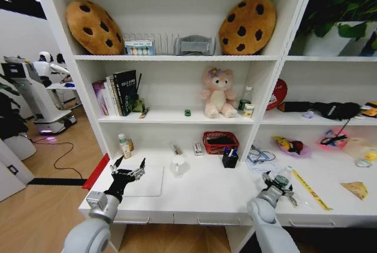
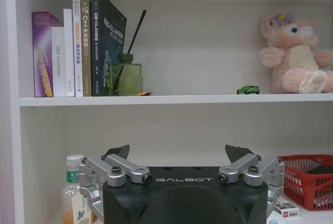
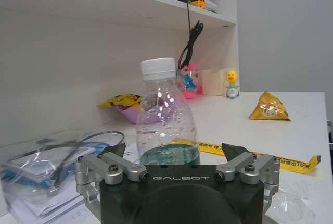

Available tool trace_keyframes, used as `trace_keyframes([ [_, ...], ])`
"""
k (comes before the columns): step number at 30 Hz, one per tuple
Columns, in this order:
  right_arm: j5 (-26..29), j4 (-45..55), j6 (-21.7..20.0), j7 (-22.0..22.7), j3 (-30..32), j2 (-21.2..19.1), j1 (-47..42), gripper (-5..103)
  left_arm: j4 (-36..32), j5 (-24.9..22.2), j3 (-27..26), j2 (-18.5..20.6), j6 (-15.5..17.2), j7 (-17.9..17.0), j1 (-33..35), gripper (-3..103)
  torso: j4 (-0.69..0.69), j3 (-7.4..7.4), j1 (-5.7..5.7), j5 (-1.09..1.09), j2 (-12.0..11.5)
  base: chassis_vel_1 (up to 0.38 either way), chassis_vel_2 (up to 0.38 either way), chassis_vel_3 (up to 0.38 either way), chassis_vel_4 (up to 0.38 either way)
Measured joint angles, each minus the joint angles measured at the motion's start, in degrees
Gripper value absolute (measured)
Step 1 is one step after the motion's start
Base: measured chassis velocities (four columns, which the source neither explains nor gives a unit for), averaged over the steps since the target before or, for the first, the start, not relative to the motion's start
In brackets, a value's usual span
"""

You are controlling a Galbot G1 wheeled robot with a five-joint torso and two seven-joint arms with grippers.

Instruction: Organize the objects on the table.

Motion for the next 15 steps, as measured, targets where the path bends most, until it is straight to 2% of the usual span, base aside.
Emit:
trace_keyframes([
  [8, 0.7, -0.6, -0.9, 0.9, 1.8, -0.4, 0.2, 98, 0.0, 0.0, 0.0, 0.0, 0.0, 0.0, 0.0, 100, 0.00, 0.00, 0.00, 0.00, 0.0, 0.000, 0.000, 0.000, 0.000],
  [11, 1.0, 0.1, -2.6, 0.3, 1.9, -0.5, -0.1, 84, 0.0, 0.0, 0.0, 0.0, 0.0, 0.0, 0.0, 100, 0.00, 0.00, 0.00, 0.00, 0.0, 0.000, 0.000, 0.000, 0.000],
  [12, 1.0, 0.1, -2.6, 0.3, 1.9, -0.5, -0.1, 84, 0.0, 0.0, 0.0, 0.0, 0.0, 0.0, 0.0, 100, 0.00, 0.00, 0.00, 0.00, 0.0, 0.000, 0.000, 0.000, 0.000],
  [14, 1.2, 0.5, -3.1, 0.2, 1.8, -0.5, -0.1, 73, 0.0, 0.0, 0.0, 0.0, 0.0, 0.0, 0.0, 100, 0.00, 0.00, 0.00, 0.00, 0.0, 0.000, 0.000, 0.000, 0.000],
  [15, 1.2, 0.5, -3.2, 0.1, 1.7, -0.5, -0.1, 73, 0.0, 0.0, 0.0, 0.0, 0.0, 0.0, 0.0, 100, 0.00, 0.00, 0.00, 0.00, 0.0, 0.000, 0.000, 0.000, 0.000],
])
